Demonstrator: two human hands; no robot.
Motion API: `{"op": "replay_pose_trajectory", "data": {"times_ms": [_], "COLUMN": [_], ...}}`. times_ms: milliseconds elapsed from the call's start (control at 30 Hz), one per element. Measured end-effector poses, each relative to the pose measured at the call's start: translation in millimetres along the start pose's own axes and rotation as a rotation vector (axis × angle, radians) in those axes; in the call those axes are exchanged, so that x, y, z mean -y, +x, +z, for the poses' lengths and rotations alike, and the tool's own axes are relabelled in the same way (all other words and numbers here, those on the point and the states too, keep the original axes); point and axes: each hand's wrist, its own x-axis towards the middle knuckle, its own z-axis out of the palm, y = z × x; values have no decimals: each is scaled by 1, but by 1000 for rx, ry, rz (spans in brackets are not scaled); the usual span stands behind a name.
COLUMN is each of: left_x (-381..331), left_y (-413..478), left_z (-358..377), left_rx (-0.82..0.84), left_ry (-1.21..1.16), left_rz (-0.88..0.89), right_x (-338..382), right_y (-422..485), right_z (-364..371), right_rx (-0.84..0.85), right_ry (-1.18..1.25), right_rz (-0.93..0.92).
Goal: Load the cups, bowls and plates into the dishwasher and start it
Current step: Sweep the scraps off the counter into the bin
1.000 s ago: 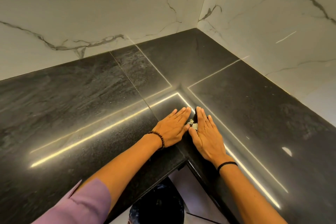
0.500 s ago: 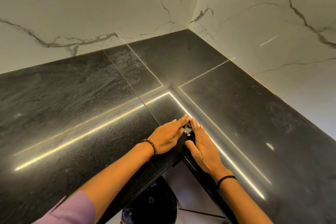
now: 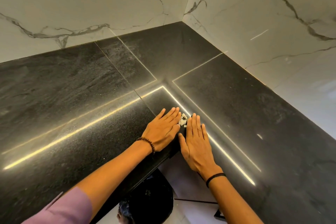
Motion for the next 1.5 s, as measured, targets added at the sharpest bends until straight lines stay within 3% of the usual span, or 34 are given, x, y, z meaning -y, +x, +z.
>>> {"op": "replay_pose_trajectory", "data": {"times_ms": [100, 200, 300, 633, 733, 900, 1033, 1267, 1500], "left_x": [-3, -6, -5, -10, -10, -10, -9, -7, -8], "left_y": [-3, -8, -10, -13, -12, -11, -11, -11, -11], "left_z": [-6, -15, -18, -24, -25, -23, -20, -17, -23], "left_rx": [5, -93, -138, -158, -156, -160, -164, -175, -197], "left_ry": [-159, -528, -685, -745, -725, -704, -699, -702, -759], "left_rz": [-13, -174, -220, -250, -249, -251, -257, -248, -249], "right_x": [0, -1, -1, 19, 24, 28, 23, 31, 48], "right_y": [13, 19, 24, 40, 37, 32, 37, 53, 45], "right_z": [-1, -5, -9, -1, 2, -7, -21, -46, -43], "right_rx": [32, 9, 8, 16, -81, -173, -144, 14, -40], "right_ry": [77, 283, 357, -8, -148, -153, -80, -193, -180], "right_rz": [-41, -38, -72, -200, -223, -261, -231, -246, -165]}}
